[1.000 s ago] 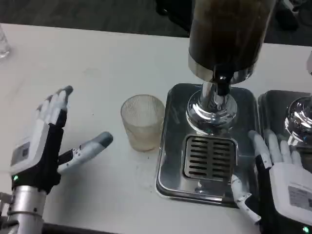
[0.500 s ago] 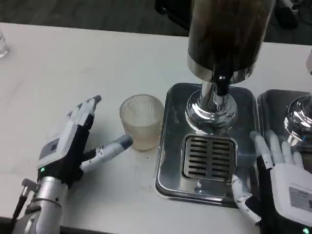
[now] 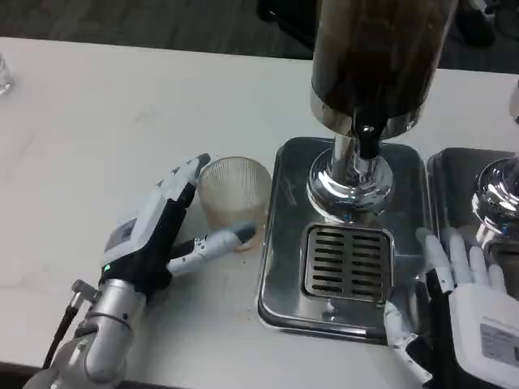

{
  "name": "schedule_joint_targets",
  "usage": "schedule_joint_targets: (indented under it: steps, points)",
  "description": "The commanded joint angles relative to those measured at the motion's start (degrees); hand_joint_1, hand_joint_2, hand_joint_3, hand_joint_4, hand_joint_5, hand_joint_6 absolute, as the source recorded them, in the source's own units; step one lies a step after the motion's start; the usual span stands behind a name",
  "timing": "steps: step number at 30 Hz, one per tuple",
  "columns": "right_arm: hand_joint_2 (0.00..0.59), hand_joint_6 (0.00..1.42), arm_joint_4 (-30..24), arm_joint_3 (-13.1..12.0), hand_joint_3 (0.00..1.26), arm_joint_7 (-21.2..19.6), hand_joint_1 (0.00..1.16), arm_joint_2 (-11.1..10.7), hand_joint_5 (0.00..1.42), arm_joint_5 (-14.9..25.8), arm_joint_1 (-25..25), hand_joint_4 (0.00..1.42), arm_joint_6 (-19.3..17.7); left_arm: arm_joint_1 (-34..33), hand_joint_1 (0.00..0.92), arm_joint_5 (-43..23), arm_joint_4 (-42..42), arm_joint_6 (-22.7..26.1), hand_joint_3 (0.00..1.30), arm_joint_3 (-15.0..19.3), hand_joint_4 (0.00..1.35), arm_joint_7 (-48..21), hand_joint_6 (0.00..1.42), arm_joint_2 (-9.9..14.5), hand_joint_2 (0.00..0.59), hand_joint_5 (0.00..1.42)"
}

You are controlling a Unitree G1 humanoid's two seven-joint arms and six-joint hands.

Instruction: Grasp the cup under the faucet to collect the drink, then remove the cup.

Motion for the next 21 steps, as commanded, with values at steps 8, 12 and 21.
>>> schedule_joint_targets:
  steps: [8,12,21]
  points:
    - [0.53,0.0,-4.4,0.5,0.1,0.7,0.28,0.1,0.0,-1.7,3.3,0.0,1.9,-2.8,0.196,-1.8,3.0,-1.0,0.0,0.6,0.0,3.8,0.0,-1.7,0.0,0.0]
    - [0.526,0.0,-5.9,0.5,0.1,1.2,0.28,0.3,0.0,-2.2,4.2,0.0,2.7,-3.6,0.239,-0.8,3.7,-1.2,0.0,-0.6,0.0,5.4,0.0,-2.3,0.0,0.0]
    - [0.521,0.0,-7.9,0.6,0.1,1.2,0.29,1.3,0.0,-3.2,6.2,0.0,3.9,-4.1,0.369,-1.3,5.4,-0.9,0.0,-1.2,0.0,4.9,0.0,-3.8,0.007,0.0]
